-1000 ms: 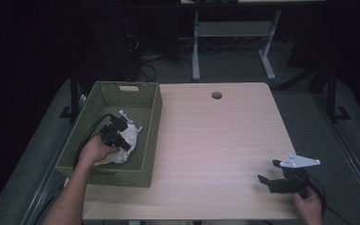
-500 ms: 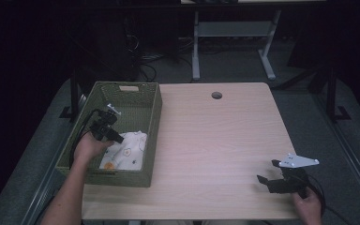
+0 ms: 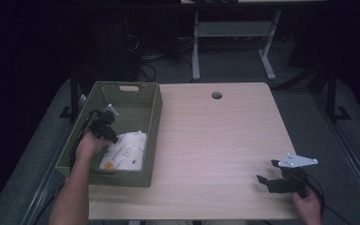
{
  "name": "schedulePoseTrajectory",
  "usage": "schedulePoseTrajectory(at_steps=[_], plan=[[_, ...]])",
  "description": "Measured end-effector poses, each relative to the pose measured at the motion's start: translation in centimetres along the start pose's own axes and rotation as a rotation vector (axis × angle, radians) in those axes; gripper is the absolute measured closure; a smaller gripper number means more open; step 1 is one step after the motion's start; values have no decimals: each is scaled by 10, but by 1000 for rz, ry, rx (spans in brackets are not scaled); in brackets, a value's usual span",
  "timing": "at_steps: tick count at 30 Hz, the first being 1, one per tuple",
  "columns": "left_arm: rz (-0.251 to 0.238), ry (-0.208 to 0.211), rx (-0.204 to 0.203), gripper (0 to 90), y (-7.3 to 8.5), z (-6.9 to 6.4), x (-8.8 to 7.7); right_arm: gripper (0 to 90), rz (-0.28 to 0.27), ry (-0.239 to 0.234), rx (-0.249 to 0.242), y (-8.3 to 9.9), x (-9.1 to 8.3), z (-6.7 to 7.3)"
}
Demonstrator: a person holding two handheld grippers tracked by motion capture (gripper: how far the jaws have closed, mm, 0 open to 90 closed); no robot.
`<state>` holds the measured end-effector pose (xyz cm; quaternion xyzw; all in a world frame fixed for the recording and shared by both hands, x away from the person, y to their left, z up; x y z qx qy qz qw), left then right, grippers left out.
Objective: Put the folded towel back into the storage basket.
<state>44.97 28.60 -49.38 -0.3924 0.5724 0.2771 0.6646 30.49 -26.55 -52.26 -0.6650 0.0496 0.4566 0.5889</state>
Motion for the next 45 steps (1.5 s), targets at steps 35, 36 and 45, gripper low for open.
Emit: schedulePoseTrajectory(at_steps=[35,36,45], plan=[[-67,-26,-7,748,-1,-5,-8,138,-3,-1,-6,-5,7,1],[-77,-25,3,748,-1,-8,-11,138,-4,-1,-7,-5,8,1],[-23,61,73,789,2,-36,6,138,-1,-3,-23,-7,6,7]])
Point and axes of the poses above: each handheld gripper's, and its own axes: x roughly forward along the jaws, y roughly out of its underside, z roughly to its left, the point moved 8 cm from there along x, roughly forward along the jaws, and after that the axes turned 7 degrees about x, right-handed, at the moved point
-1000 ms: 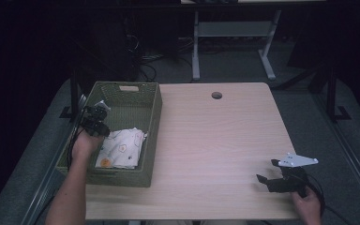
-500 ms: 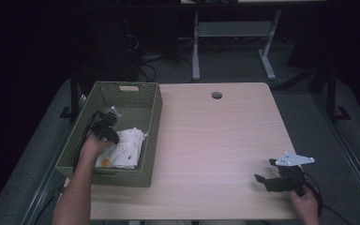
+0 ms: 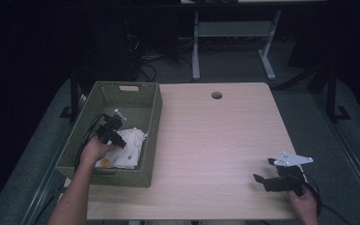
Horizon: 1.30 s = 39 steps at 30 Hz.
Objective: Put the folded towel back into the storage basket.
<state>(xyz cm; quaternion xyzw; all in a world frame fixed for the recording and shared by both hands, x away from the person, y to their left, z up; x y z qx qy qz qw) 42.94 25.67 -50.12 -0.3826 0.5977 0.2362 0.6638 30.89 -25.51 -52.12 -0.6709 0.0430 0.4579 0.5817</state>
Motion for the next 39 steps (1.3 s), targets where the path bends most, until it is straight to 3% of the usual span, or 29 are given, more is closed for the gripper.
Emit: schedulePoseTrajectory(at_steps=[4,11,19,20,22,23,25,31,39], plan=[[10,0,-11,789,0,2,-1,138,-3,-1,1,0,0,0],[-52,3,-35,748,-2,2,-16,138,-6,0,2,-1,1,-1],[-230,24,-63,702,-6,-9,-51,138,-5,1,-4,-2,0,0],[-230,24,-63,701,-6,-9,-51,138,-5,1,-4,-2,0,0],[-329,27,-63,701,-8,-16,-68,138,-16,4,6,-2,-2,-2],[-329,27,-63,701,-8,-16,-68,138,-16,4,6,-2,-2,-2],[-382,57,-61,699,-10,-22,-76,139,-15,4,12,-2,-1,-2],[-460,51,-30,691,-14,-35,-90,138,-11,4,6,-2,-1,-2],[-571,135,-36,683,-19,-53,-100,138,-39,5,20,-4,-7,-5]])
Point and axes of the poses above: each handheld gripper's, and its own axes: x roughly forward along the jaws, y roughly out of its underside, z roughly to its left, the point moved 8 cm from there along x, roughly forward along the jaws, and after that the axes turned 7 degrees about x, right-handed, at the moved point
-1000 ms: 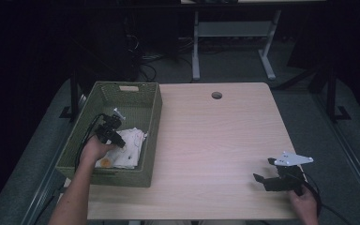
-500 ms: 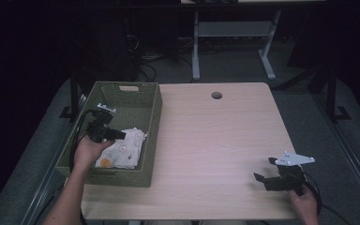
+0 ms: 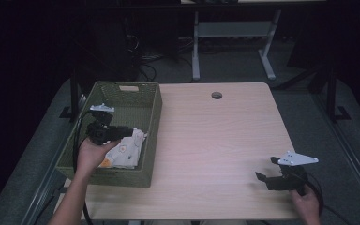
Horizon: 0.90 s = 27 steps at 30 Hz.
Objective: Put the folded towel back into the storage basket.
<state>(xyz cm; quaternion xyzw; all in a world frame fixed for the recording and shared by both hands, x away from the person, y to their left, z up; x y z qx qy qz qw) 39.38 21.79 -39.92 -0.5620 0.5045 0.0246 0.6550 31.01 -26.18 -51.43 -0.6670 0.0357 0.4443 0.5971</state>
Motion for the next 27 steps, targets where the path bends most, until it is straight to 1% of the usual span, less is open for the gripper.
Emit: schedulePoseTrajectory(at_steps=[1,2,4,6,9,14,18,27], plan=[[-7,5,3,680,0,-2,0,138,-1,-1,3,0,0,0],[-3,0,10,679,0,-4,0,138,-1,-1,4,0,0,0],[-10,11,8,667,-1,-9,0,138,-3,-2,5,0,-1,0],[-25,11,2,660,-2,-12,-2,138,-6,-3,4,0,-1,0],[-35,21,6,646,-3,-18,-3,138,-9,-6,6,0,-1,-1],[-45,40,18,642,-6,-31,-2,138,-18,-10,16,-1,-1,-2],[-62,58,27,639,-9,-44,2,138,-23,-9,17,-2,-2,-3],[-78,97,110,622,-18,-85,13,138,-32,-7,17,-2,-4,-4]])
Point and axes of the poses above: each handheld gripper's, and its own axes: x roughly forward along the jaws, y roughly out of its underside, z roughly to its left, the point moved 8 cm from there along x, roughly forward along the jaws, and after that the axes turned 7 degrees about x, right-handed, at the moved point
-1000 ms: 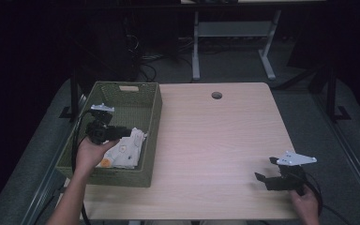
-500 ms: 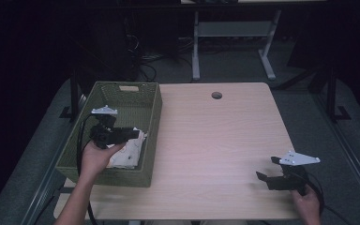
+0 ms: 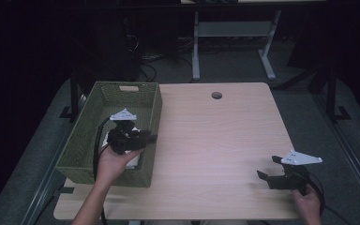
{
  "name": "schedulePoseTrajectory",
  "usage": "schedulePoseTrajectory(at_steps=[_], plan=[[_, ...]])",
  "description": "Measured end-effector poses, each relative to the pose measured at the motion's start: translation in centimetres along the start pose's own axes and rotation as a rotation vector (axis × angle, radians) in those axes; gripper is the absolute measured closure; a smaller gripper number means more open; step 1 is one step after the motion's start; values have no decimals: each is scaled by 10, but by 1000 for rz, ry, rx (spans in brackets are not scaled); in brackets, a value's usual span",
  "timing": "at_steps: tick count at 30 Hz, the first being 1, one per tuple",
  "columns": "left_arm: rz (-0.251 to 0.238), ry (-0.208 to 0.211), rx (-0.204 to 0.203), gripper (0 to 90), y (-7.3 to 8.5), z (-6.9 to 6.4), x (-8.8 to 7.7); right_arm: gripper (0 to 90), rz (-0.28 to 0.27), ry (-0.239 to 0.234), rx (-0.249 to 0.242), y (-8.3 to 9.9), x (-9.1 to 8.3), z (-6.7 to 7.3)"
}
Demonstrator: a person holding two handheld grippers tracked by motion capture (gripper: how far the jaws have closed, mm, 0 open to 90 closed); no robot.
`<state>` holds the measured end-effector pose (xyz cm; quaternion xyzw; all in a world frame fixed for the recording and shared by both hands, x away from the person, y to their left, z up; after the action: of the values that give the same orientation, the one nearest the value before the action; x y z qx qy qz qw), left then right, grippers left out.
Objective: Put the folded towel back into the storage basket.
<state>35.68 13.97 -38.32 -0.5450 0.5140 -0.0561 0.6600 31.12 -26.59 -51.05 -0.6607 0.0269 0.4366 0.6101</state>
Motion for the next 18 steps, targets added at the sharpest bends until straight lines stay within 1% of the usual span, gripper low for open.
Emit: schedulePoseTrajectory(at_steps=[3,5,10,12,13,15,17,18], plan=[[-9,12,24,615,-4,-13,5,138,3,-1,3,0,0,1],[-12,12,41,612,-6,-21,9,139,2,-2,2,0,0,1],[-3,24,74,597,-8,-41,19,138,4,-3,4,1,0,1],[-2,30,84,594,-8,-48,23,138,2,-2,4,1,-1,1],[-6,34,83,589,-8,-51,25,138,2,-2,3,1,-1,1],[-3,36,99,587,-8,-57,30,138,3,-4,-1,1,0,2],[-6,48,93,581,-7,-62,35,138,3,-5,-3,1,0,2],[3,47,102,580,-6,-64,37,138,4,-5,0,1,0,2]])
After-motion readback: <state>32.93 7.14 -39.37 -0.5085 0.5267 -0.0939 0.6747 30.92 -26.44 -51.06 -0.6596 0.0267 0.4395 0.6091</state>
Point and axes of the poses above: each handheld gripper's, and its own axes: x roughly forward along the jaws, y roughly out of its underside, z roughly to its left, the point moved 8 cm from there along x, roughly forward along the jaws, and after that the axes turned 7 degrees about x, right-handed, at the moved point
